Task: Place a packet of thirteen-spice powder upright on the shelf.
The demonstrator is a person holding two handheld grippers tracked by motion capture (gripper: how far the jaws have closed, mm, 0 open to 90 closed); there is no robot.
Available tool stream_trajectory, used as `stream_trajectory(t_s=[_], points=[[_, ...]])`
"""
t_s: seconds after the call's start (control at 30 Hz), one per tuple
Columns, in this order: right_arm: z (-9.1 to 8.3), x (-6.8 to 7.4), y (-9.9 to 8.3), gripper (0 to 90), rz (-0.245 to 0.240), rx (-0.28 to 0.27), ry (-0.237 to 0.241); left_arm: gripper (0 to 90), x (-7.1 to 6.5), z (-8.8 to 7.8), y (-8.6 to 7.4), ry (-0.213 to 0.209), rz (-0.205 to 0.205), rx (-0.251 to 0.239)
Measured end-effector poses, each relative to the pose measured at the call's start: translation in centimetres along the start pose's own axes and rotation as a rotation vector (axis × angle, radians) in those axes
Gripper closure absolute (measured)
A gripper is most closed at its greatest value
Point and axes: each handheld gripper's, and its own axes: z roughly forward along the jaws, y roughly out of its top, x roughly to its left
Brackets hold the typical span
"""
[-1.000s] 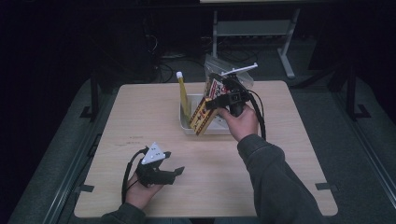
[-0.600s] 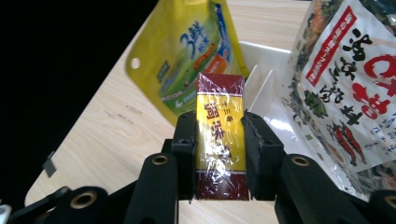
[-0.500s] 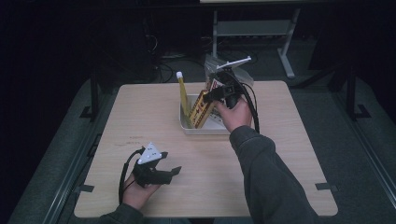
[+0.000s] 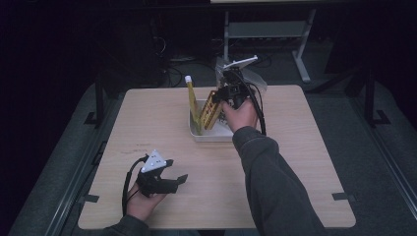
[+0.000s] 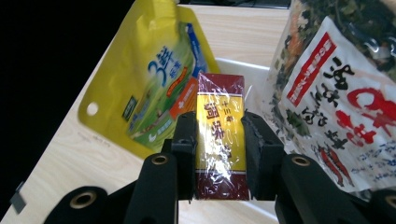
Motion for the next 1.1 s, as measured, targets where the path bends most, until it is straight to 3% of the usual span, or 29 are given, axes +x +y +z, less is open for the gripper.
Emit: stream_trajectory(t_s=[0.37,0.8,1.1], points=[[2.2,0.0,0.6,68.0,0.062,-0.02,-0.06,23.8,0.3,-0.2,-0.1,-0.002,-0.007,-0.005],[3.6,0.1,0.3,68.0,0.125,-0.068,-0.099,23.8,0.3,-0.3,-0.1,-0.006,-0.005,-0.006],[3.6,0.7,0.2,68.0,0.12,-0.079,-0.115,23.9,0.2,-0.2,-0.1,-0.009,-0.003,-0.009]])
